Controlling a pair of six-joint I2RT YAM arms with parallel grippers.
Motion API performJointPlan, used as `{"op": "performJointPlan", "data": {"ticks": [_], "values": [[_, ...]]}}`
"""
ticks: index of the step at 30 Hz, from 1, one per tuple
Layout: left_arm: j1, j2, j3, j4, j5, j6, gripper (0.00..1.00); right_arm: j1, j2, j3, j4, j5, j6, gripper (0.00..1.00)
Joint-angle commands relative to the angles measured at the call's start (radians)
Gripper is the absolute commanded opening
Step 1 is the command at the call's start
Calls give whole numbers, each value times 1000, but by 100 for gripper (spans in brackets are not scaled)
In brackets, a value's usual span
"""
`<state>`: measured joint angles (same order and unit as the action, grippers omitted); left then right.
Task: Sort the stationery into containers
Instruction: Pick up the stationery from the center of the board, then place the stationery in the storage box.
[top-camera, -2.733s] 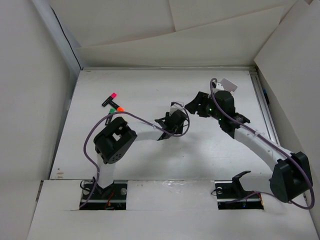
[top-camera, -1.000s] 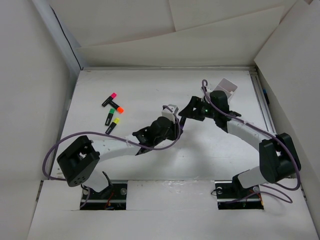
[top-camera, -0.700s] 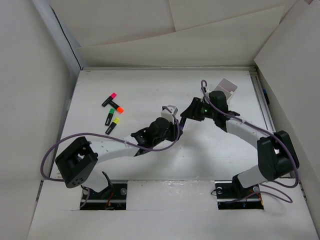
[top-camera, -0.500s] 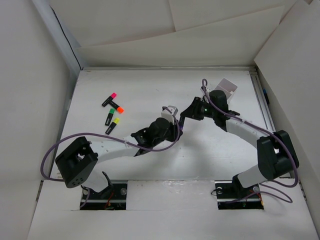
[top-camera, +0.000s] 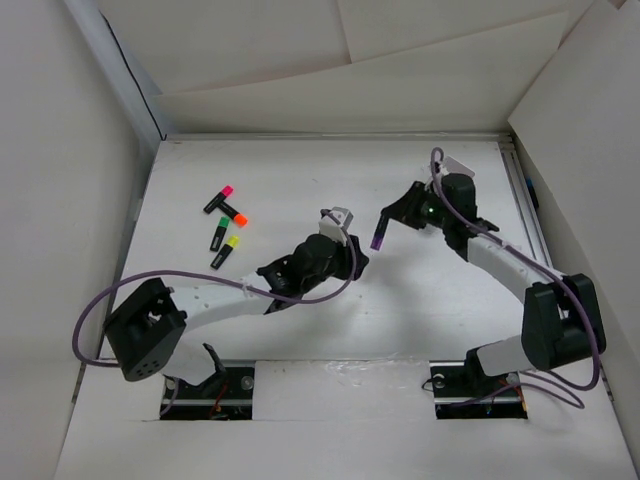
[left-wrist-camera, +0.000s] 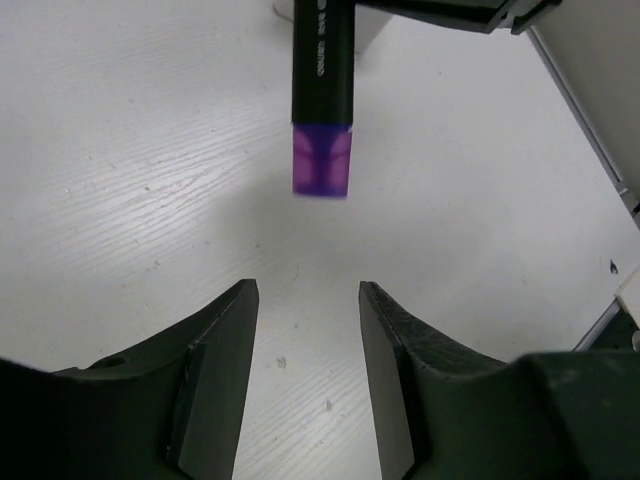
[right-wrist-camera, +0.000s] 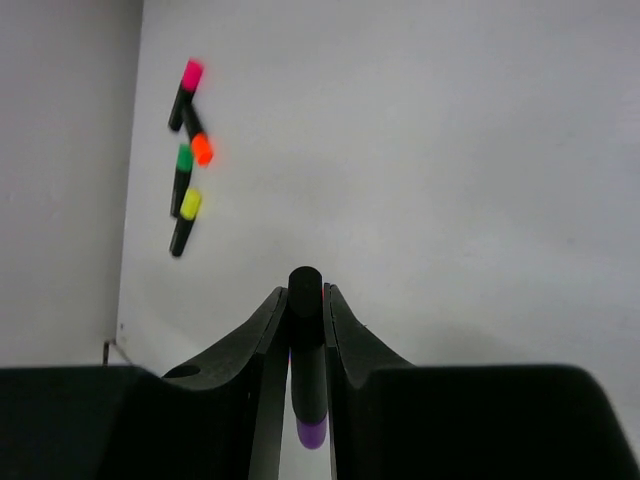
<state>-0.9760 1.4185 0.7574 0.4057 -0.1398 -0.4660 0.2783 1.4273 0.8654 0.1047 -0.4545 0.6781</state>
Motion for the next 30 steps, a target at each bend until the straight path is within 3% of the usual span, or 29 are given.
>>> {"op": "performJointPlan", "data": {"ticks": [1,5,10,13,18,23,30], "values": [[-6,-96,-13,35,-17,13,41,-71,-45,23,49,91,8,0],[16,-131,-50,34,-43,23,50,-131,-45,58,38,203,17,0],[56,-155,-82,41,-55,23,50,-263,-31,135,7,333,17,0],[56,-155,-82,3,-104,11,49,-281,-10,171,-7,541,17,0],[56,-145,-64,-57,-104,-25,49,-258,62,276,-16,770,-32,0],[75,-122,-55,-57,-3,-45,48,-180,156,356,-16,1008,-118,0],[154,-122,-75,-45,71,-74,48,-107,242,399,-16,1189,-186,0]]}}
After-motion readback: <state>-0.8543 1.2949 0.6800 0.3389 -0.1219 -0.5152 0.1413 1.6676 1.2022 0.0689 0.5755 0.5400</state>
